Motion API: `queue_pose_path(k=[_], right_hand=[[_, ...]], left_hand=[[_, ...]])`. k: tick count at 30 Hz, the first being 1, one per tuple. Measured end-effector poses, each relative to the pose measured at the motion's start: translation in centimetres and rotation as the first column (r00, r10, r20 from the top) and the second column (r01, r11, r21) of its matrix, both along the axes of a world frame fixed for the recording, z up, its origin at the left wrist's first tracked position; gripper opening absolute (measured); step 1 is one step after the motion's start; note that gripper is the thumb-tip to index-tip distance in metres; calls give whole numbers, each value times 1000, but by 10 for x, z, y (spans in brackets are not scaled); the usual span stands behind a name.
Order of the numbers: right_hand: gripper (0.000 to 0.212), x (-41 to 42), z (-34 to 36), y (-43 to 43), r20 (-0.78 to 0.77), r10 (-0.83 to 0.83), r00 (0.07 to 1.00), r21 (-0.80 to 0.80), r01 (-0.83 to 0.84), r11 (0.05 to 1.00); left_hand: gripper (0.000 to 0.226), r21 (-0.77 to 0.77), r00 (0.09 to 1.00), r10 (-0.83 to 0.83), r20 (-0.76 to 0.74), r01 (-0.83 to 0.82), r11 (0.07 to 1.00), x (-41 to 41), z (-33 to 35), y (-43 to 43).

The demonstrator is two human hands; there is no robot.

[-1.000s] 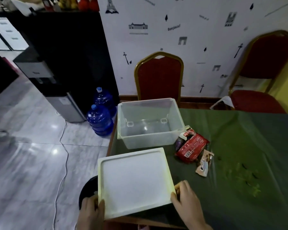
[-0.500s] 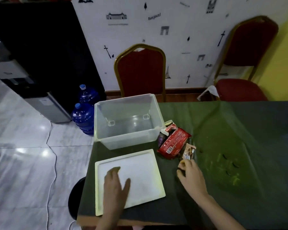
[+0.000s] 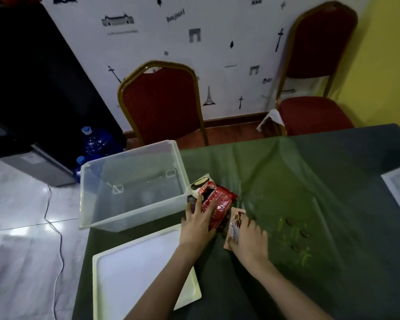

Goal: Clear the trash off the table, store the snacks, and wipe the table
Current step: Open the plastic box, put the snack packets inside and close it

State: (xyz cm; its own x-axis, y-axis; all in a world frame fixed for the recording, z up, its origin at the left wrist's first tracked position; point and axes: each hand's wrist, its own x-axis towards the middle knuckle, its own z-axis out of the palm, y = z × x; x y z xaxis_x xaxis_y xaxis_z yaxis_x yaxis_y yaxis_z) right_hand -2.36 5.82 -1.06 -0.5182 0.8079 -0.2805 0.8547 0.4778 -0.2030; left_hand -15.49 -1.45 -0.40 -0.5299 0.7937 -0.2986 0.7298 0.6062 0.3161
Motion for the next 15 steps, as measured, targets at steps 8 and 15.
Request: queue_pose_path(k=[8,15], right_hand=[[89,4,-3,11,-25,-3,1000,-13,3,1000],[74,8,-5,17,27,10,1000,-70,-8,998]], left_hand=[[76,84,993,115,-23,-113,990,14,-13,9],[69,228,986,156,55,-165,959,20,-2,-15]])
